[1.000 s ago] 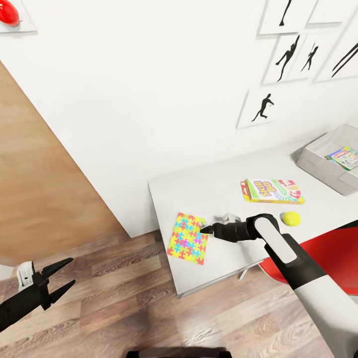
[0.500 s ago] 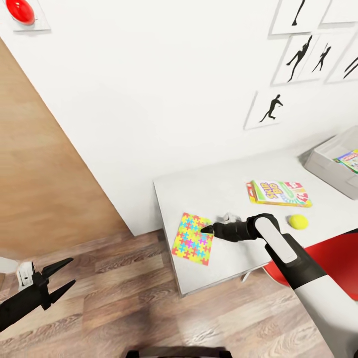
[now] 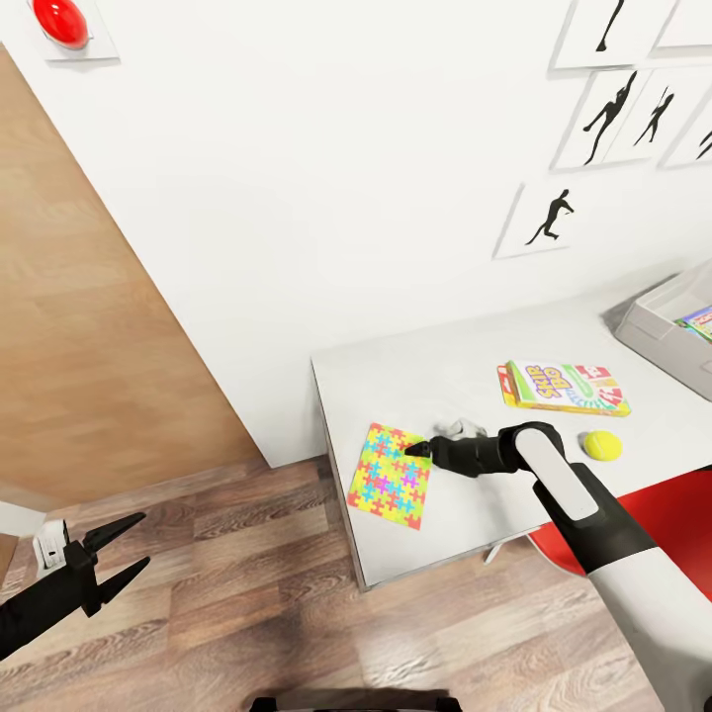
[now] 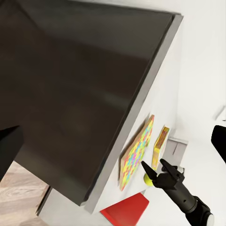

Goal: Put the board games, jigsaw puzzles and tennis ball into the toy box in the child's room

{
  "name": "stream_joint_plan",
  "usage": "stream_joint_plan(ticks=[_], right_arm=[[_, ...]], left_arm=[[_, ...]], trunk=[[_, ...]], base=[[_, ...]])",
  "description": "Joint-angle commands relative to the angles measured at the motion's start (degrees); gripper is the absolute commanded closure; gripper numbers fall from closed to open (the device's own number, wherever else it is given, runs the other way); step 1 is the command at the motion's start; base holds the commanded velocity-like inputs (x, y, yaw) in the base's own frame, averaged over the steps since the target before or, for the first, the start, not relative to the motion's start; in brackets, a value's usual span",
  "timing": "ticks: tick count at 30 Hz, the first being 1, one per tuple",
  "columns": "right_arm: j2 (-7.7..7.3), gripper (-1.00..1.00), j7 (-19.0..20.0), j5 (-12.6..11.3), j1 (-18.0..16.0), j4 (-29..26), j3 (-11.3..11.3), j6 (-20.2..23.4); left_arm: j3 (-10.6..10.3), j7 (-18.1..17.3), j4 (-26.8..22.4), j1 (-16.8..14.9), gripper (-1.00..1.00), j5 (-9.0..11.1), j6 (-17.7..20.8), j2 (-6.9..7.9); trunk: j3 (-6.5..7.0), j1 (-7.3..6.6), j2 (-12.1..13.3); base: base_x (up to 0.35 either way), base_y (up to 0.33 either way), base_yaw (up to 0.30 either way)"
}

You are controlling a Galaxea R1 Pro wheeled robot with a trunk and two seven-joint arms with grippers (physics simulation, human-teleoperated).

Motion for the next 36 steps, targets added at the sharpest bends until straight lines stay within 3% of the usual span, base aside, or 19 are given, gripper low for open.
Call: stream_joint_plan(ticks=[1, 36], right_arm=[[-0.05, -1.0, -0.58, -0.58, -0.05, -0.05, 0.03, 0.02], [-0.57, -1.0, -1.06, -0.43, -0.04, -0.23, -1.63, 0.0]], left_arm=[[0.06, 0.03, -0.02, -0.04, -1.0, 0.01, 0.25, 0.0], [0.1, -0.06, -0.05, -0.04, -1.0, 0.05, 0.33, 0.0]], trunk=[[-0.08, 0.03, -0.1], [-0.08, 0.03, -0.1]], base=[[0.0, 0.0, 0.012], [0.0, 0.0, 0.002]])
